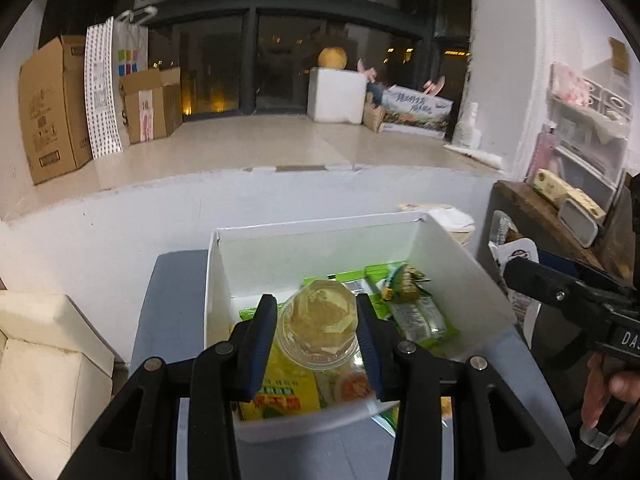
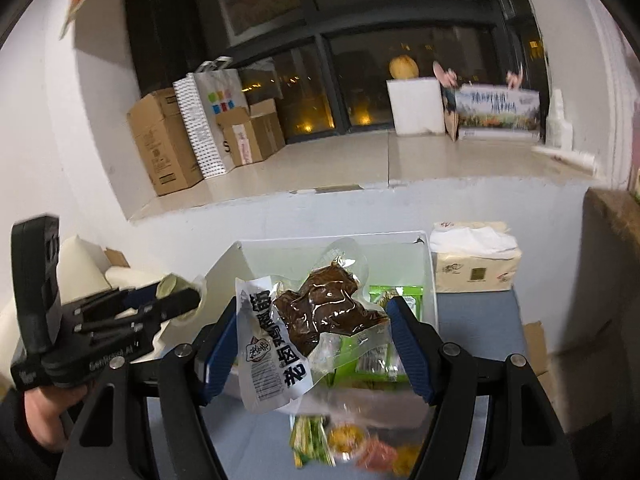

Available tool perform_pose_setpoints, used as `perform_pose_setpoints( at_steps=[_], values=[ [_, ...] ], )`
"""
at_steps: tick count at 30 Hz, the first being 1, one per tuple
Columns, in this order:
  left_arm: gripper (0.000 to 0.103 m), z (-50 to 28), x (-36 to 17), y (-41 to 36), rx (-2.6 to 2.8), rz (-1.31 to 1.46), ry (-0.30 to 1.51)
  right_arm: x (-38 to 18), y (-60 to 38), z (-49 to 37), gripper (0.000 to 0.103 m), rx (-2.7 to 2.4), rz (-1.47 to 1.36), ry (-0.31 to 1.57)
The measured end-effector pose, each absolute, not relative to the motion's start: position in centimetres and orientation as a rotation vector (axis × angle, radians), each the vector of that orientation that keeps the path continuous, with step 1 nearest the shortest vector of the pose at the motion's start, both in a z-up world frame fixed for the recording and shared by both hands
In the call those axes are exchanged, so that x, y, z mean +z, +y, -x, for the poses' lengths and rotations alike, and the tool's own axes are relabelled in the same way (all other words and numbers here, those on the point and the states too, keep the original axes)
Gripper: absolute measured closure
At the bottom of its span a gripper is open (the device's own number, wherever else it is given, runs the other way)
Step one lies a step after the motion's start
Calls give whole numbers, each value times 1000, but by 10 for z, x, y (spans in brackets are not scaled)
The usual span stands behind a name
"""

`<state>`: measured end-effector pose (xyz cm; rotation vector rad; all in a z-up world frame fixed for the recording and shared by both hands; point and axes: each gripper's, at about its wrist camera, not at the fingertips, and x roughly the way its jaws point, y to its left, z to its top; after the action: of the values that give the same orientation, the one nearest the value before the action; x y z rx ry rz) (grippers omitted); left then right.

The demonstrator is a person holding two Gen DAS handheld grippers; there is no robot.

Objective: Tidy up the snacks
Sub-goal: 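Carry the meat snack into the box while the left tool carries a jelly cup, then move both open tools back toward the remaining snacks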

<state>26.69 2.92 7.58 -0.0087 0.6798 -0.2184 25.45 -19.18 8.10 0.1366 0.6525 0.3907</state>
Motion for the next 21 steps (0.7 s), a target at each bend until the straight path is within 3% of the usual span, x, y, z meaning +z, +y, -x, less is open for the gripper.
perform_pose_setpoints(
  at_steps=[4,6,8,9,21],
  values=[
    [59,-295,55,31,-187,2,750,57,-184,-279,28,351,-107,726],
    [55,-304,46,33,-168,-1,787,49,-184,-283,21,350,-108,750],
    [23,-306,38,36,-154,24,812,43,-185,-286,13,337,-110,763],
    [2,-305,34,38,-152,43,820,41,-187,-286,13,328,-111,766],
    [0,-268,51,32,-189,-22,748,64,-206,-257,9,314,-162,688]
  ],
)
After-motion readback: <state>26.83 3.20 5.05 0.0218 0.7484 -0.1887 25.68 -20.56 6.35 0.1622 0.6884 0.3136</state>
